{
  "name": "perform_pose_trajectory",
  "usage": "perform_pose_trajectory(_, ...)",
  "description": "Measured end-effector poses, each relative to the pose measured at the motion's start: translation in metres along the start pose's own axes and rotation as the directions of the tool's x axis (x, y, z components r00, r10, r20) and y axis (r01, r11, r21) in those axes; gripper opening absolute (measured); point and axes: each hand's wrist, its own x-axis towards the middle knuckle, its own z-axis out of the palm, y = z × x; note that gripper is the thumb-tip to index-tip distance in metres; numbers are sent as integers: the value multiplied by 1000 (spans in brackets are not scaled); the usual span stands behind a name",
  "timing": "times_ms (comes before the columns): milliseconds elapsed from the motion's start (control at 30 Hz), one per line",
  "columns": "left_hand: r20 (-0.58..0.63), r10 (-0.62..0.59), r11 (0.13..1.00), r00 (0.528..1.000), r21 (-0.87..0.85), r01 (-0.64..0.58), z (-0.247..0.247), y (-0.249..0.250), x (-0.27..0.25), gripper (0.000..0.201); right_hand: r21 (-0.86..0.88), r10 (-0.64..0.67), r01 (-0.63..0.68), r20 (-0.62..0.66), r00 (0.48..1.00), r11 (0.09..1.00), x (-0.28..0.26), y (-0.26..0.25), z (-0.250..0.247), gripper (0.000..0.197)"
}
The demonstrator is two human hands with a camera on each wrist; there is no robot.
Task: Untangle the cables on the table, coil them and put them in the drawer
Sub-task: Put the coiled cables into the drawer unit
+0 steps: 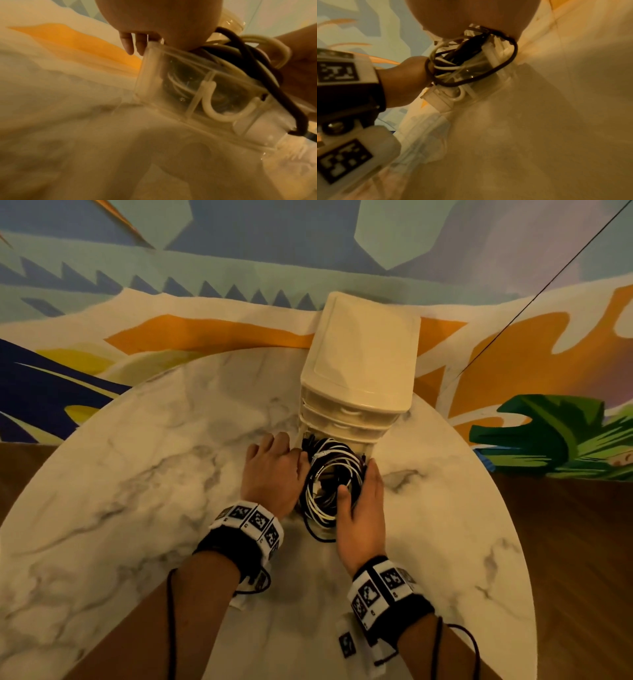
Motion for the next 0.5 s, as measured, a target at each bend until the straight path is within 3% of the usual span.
perform_pose_trajectory(100, -77, -32, 997, 997, -71, 27, 8, -2, 0, 46, 16, 51, -50, -54, 997, 999, 2, -4, 0, 60)
perform_pose_trajectory(200, -171, -85, 979, 982, -199, 50, 13, -5, -2, 38, 197, 49, -10, -196, 979, 980, -3, -5, -2, 43)
perform_pose_trajectory(267, -198, -138, 953, 970, -295, 76, 13, -5, -2, 21, 291, 61, 22, -273, 960, 956, -4, -4, -4, 32)
perform_pose_trajectory(400, -49, -136, 851, 989, -517, 91, 11, -9, 5, 10, 243, 66, 9, -296, 953, 970, 17, -1, -10, 26)
perform_pose_trajectory(500, 7, -120, 809, 993, -579, 102, 11, -14, 4, 6, 91, -64, 83, -194, 979, 992, 38, 0, -19, 25)
